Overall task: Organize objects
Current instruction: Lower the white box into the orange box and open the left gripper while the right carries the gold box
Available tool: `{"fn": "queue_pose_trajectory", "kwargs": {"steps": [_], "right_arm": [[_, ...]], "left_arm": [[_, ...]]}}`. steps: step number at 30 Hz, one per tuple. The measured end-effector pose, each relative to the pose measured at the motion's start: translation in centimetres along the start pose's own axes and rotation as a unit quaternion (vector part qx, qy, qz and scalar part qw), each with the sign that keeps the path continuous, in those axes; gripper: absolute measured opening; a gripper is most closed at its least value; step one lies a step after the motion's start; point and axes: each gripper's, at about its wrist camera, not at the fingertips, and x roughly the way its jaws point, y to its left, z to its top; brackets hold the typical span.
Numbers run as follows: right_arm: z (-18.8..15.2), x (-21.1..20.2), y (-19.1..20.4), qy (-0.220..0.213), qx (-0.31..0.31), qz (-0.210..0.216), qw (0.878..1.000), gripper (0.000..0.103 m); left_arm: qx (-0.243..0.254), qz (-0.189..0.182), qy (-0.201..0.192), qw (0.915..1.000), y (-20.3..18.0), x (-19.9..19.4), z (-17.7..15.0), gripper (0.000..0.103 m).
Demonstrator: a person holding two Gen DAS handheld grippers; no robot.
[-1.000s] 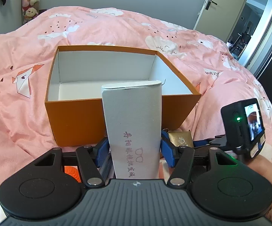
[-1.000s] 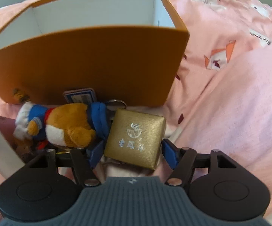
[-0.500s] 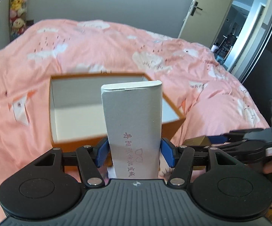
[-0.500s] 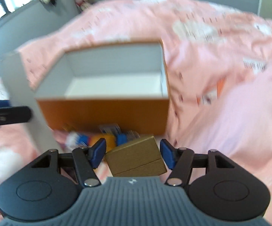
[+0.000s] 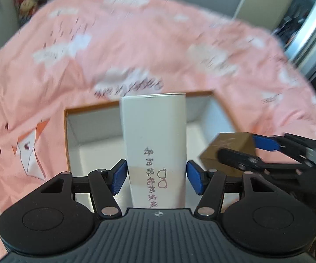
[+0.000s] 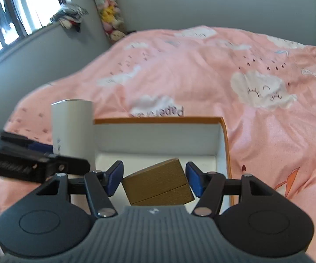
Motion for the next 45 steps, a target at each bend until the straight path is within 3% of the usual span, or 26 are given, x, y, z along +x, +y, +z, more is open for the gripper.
{"fn": "queue_pose_trajectory", "kwargs": {"steps": [6, 8, 15, 21, 24, 28, 31, 32, 35, 37, 39, 42, 45], "right_arm": [[-1.3, 3.9, -1.8, 0.036, 0.010, 0.005, 0.999, 0.064], [-1.5, 4.4, -1.9, 0.045, 0.006, 0.008, 0.999, 0.064], [-1.4, 6.0, -2.1, 0.059, 0.005, 0.019, 0.998, 0.064], [-1.8, 6.4, -2.1, 0.069, 0.000, 0.020, 0.997, 0.064], [-1.8, 6.5, -2.1, 0.072, -0.004, 0.020, 0.997, 0.064], [-2.1, 6.4, -1.9, 0.077, -0.010, 0.020, 0.997, 0.064], [-2.3, 6.5, -1.7, 0.081, -0.013, 0.019, 0.996, 0.064], [-2.3, 6.5, -1.7, 0.082, -0.013, 0.019, 0.996, 0.064], [-2.3, 6.4, -1.7, 0.083, -0.011, 0.021, 0.996, 0.064], [-2.2, 6.4, -1.8, 0.085, -0.008, 0.023, 0.996, 0.064], [-2.2, 6.5, -1.9, 0.087, -0.007, 0.021, 0.996, 0.064], [-2.2, 6.7, -1.9, 0.092, -0.009, 0.021, 0.996, 0.064], [-2.4, 6.9, -1.8, 0.101, -0.013, 0.022, 0.995, 0.064]], "left_arm": [[0.006, 0.051, 0.066, 0.9965, 0.9, 7.0, 0.4, 0.068], [0.011, 0.064, 0.070, 0.9955, 1.2, 8.4, 0.6, 0.068], [0.030, 0.119, 0.097, 0.9878, 1.0, 11.6, 1.2, 0.068], [0.041, 0.123, 0.119, 0.9844, 1.5, 13.0, 0.7, 0.071], [0.063, 0.140, 0.114, 0.9815, 1.2, 12.7, 0.5, 0.072], [0.121, 0.189, 0.086, 0.9706, 0.0, 11.7, 0.1, 0.071], [0.151, 0.219, 0.073, 0.9612, -0.5, 11.0, 0.2, 0.062], [0.158, 0.212, 0.065, 0.9622, -0.7, 10.7, 0.2, 0.060], [0.168, 0.121, 0.068, 0.9758, -1.1, 9.7, 0.1, 0.059], [0.183, 0.082, 0.087, 0.9759, -1.7, 9.8, -0.2, 0.051], [0.205, 0.062, 0.110, 0.9706, -2.4, 10.4, -0.7, 0.041], [0.212, 0.042, 0.130, 0.9676, -2.6, 11.5, -1.4, 0.037], [0.209, 0.057, 0.144, 0.9655, -2.2, 12.2, -1.3, 0.030]]}}
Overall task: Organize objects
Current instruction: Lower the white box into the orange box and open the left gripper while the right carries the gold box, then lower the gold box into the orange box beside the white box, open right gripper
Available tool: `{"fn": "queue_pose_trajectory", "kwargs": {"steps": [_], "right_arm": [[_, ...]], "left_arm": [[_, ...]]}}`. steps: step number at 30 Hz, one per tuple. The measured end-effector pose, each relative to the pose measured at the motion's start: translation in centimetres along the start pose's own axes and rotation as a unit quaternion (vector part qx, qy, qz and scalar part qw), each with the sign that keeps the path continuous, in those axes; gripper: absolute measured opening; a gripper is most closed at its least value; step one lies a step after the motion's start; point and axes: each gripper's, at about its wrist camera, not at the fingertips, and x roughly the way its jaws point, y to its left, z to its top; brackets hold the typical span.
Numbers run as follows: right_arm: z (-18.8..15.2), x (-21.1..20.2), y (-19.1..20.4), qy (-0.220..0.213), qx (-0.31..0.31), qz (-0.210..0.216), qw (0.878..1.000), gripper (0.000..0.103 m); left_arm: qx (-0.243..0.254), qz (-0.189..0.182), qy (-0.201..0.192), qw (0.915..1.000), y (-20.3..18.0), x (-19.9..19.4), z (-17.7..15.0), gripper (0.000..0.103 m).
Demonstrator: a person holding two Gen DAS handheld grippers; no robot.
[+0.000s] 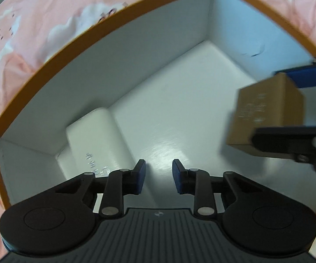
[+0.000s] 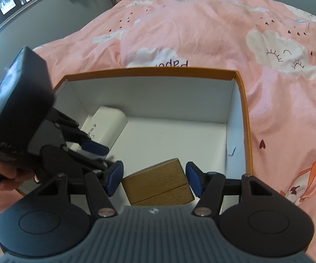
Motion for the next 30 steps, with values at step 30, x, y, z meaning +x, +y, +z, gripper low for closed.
{"fn": "queue_pose_trajectory", "kwargs": {"steps": [30], "right_arm": [[0.6, 3.1, 4.0, 0.101, 0.113, 0.105, 0.983, 0.064]], "left_arm": [[-0.200, 0.018, -0.202, 0.9587, 8.1, -10.0, -6.0, 0.023]]}}
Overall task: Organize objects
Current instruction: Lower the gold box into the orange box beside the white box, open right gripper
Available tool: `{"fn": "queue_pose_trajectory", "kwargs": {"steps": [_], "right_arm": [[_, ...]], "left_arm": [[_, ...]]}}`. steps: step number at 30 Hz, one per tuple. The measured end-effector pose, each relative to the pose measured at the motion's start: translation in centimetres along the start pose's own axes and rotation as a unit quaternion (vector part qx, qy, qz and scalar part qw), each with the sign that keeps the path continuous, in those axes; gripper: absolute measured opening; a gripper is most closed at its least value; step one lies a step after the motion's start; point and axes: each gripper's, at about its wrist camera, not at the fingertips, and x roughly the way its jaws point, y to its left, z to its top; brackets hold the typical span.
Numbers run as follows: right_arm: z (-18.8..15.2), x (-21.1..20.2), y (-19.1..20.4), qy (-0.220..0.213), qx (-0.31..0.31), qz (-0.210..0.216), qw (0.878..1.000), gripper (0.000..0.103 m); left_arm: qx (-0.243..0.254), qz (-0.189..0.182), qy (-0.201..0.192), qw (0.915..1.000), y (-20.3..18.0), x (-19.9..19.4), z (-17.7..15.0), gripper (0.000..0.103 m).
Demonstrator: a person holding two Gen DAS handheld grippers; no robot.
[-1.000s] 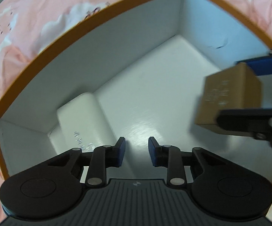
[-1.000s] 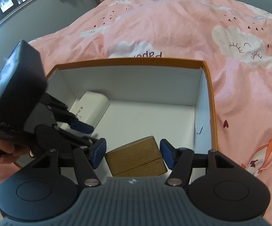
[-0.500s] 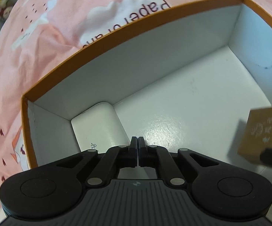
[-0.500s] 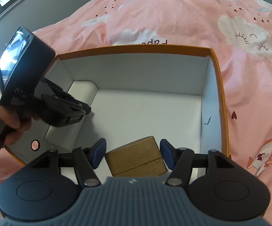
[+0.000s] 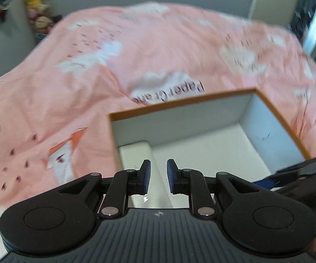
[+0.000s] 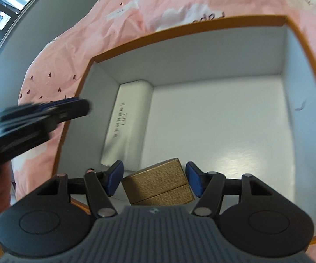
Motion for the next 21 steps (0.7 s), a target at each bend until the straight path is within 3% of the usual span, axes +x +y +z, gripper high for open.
{"fn": "queue_pose_trajectory", "kwargs": {"steps": [5, 15, 21], "right_arm": [[0.6, 2.2, 1.5, 0.030, 0.026, 0.011, 0.999, 0.064], [1.0, 4.5, 2.5, 0.064, 0.065, 0.004, 0.996, 0.066], [0.3, 4.7, 1.3, 0.086, 0.115, 0.060, 0.988, 0.065]], "left_arm": [[-0.060, 0.026, -0.045, 0.9969, 1.2, -2.5, -2.2, 0.023], [-0.133, 0.020, -0.055, 0.9894, 3.1, -2.4, -4.8, 0.023], [-0.148, 0.007, -0.050, 0.9877, 3.0, -1.9, -5.8, 0.023]]}}
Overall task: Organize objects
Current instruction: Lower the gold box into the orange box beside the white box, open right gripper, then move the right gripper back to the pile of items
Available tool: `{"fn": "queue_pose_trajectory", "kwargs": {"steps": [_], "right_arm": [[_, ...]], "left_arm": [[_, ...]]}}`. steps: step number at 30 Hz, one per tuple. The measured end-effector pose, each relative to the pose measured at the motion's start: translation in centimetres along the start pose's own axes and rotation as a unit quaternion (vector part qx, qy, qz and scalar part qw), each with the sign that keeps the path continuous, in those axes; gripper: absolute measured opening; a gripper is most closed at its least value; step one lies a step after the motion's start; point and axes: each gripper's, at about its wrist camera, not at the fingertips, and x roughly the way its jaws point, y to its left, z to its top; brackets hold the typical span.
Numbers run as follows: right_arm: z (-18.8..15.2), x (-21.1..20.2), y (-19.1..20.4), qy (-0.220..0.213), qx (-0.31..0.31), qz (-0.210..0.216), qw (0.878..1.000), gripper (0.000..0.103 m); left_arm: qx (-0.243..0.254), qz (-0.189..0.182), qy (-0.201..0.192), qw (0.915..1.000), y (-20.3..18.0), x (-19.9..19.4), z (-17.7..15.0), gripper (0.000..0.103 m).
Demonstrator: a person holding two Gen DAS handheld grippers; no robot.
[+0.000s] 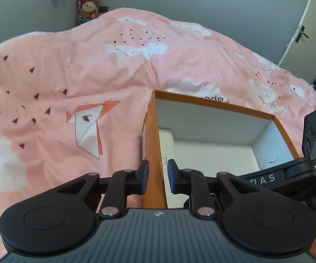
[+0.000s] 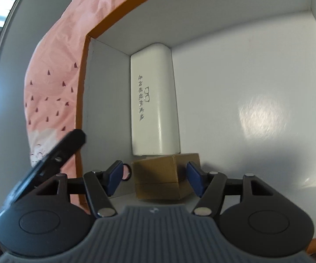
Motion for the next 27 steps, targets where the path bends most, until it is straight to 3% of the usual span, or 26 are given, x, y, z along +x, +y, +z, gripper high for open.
{"fn": "queue_pose_trajectory", "kwargs": {"steps": [2, 4, 6, 8, 13, 17, 20, 27], "right_arm": [[-0.2, -0.1, 0.0, -0.006, -0.004, -0.004, 1.000, 0.060], [-0.3, -0.2, -0.2, -0.009, 0.001, -0.002, 1.000, 0.047], [-0.4, 0.0, -0.5, -0.004, 0.009, 0.007, 1.000, 0.024], [-0.6, 0.6, -0.5, 0.011, 0.008, 0.021, 1.000, 0.017], [-1.2, 0.7, 0.5, -0.007, -0.024, 0.003, 1.000, 0.018], [-3.3, -2.4, 2.2, -0.068, -0.106, -0.020, 0.992, 0.023], [-6.3, -5.5, 2.9, -0.128, -0.169, -0.028, 0.977, 0.033], [-14.1, -11.1, 1.7, -0.266, -0.249, -0.081, 0.928, 0.038]], "left_arm": [[-0.004, 0.000, 0.002, 1.0000, 0.1, 0.0, -0.3, 0.023], [-0.005, 0.002, 0.005, 1.0000, 0.3, -0.2, -0.6, 0.023], [-0.006, 0.001, 0.008, 1.0000, 0.3, -0.2, -0.8, 0.023], [-0.008, 0.000, 0.010, 0.9999, 0.4, -0.3, -1.0, 0.023], [0.007, -0.006, 0.009, 0.9999, 0.2, -1.1, -1.3, 0.024], [0.083, -0.005, -0.018, 0.9964, -0.4, -3.3, -2.6, 0.029], [0.143, -0.008, -0.048, 0.9885, -0.2, -5.3, -4.4, 0.030], [0.216, 0.072, -0.085, 0.9701, 2.8, -8.3, -8.4, 0.036]]}}
